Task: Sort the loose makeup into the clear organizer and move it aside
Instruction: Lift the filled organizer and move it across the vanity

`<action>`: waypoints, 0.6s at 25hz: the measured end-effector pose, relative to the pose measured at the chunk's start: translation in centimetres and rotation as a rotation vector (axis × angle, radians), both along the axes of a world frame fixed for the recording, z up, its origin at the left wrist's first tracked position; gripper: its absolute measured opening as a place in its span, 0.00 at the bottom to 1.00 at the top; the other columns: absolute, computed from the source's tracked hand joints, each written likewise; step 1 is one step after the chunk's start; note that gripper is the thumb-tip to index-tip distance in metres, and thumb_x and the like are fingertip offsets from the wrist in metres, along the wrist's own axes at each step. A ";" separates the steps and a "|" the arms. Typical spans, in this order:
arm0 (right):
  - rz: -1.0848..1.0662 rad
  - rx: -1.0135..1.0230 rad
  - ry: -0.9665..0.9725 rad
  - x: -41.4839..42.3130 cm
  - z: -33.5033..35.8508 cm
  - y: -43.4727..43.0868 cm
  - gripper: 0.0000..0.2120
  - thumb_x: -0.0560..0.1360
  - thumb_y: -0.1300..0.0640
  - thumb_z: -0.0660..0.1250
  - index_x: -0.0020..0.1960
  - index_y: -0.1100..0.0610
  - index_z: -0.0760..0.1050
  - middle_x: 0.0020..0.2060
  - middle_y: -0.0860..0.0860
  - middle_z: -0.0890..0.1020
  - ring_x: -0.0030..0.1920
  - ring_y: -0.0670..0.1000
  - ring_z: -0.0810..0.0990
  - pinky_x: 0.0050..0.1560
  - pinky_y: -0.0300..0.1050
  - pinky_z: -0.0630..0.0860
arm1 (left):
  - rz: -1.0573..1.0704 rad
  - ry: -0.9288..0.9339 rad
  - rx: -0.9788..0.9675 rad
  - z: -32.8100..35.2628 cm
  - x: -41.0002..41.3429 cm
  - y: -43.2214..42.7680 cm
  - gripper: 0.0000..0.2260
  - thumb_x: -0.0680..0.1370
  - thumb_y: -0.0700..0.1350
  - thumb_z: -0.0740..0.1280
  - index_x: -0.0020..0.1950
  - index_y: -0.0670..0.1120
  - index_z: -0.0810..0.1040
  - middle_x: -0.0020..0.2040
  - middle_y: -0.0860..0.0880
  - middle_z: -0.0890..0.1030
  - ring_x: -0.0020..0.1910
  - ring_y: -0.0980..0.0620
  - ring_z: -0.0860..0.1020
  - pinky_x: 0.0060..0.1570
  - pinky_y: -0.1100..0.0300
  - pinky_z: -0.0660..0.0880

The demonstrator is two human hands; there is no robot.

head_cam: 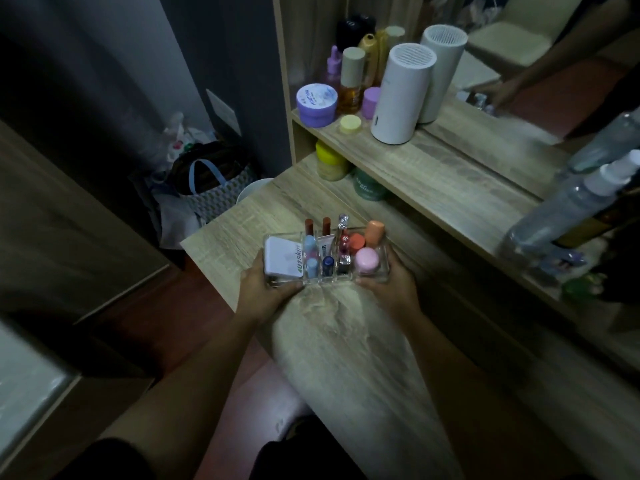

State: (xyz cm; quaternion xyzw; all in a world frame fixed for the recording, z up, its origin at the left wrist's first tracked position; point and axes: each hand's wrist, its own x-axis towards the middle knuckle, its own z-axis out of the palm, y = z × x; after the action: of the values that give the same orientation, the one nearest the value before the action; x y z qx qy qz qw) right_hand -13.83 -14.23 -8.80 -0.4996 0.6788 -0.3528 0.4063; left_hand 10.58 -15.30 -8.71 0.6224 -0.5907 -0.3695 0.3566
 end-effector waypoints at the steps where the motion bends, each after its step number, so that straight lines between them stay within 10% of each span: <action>1: -0.021 -0.001 0.010 0.1 0.1 0.2 0.35 0.65 0.61 0.76 0.68 0.50 0.66 0.55 0.51 0.81 0.57 0.51 0.78 0.62 0.51 0.73 | -0.008 -0.006 -0.012 -0.1 0.0 0.0 0.33 0.63 0.44 0.80 0.64 0.50 0.70 0.50 0.55 0.80 0.46 0.62 0.78 0.40 0.84 0.68; 11: -0.310 -0.010 0.032 0.0 1.7 6.6 0.32 0.61 0.62 0.79 0.63 0.57 0.74 0.55 0.54 0.83 0.56 0.51 0.81 0.58 0.47 0.77 | -0.267 -0.105 -0.034 1.5 -1.2 -0.4 0.34 0.62 0.48 0.80 0.64 0.54 0.70 0.50 0.59 0.78 0.43 0.79 0.74 0.38 0.86 0.66; 15: -0.422 -0.017 0.090 -1.8 2.2 10.4 0.31 0.61 0.60 0.80 0.63 0.53 0.75 0.47 0.44 0.82 0.49 0.44 0.80 0.45 0.28 0.71 | -0.419 -0.098 -0.010 1.8 -4.0 -0.5 0.33 0.60 0.54 0.77 0.63 0.56 0.70 0.50 0.56 0.81 0.44 0.67 0.78 0.39 0.78 0.70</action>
State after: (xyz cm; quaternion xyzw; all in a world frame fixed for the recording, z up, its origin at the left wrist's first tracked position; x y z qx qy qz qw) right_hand -15.61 -3.80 -6.58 -0.3651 0.7827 -0.4133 0.2885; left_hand 6.62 -15.80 -6.95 0.5014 -0.7257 -0.4019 0.2460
